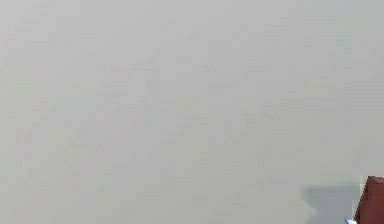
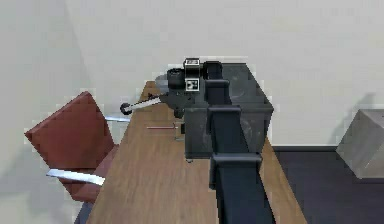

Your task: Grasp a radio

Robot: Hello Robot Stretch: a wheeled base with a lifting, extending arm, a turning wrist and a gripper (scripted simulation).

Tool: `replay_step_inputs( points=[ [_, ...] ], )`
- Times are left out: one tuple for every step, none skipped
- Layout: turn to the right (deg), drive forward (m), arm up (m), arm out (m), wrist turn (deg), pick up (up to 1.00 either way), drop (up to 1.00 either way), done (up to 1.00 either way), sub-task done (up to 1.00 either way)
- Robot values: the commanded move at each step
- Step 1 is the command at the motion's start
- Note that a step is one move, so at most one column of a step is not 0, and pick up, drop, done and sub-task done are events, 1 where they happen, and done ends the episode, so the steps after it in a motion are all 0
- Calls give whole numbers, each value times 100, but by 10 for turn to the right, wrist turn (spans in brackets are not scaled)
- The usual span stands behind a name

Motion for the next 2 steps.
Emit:
replay_step_inputs(
  points=[
    [0, 0, 0, 0, 450, 0, 0, 0, 0],
    [0, 0, 0, 0, 30, 0, 0, 0, 0]
  ],
)
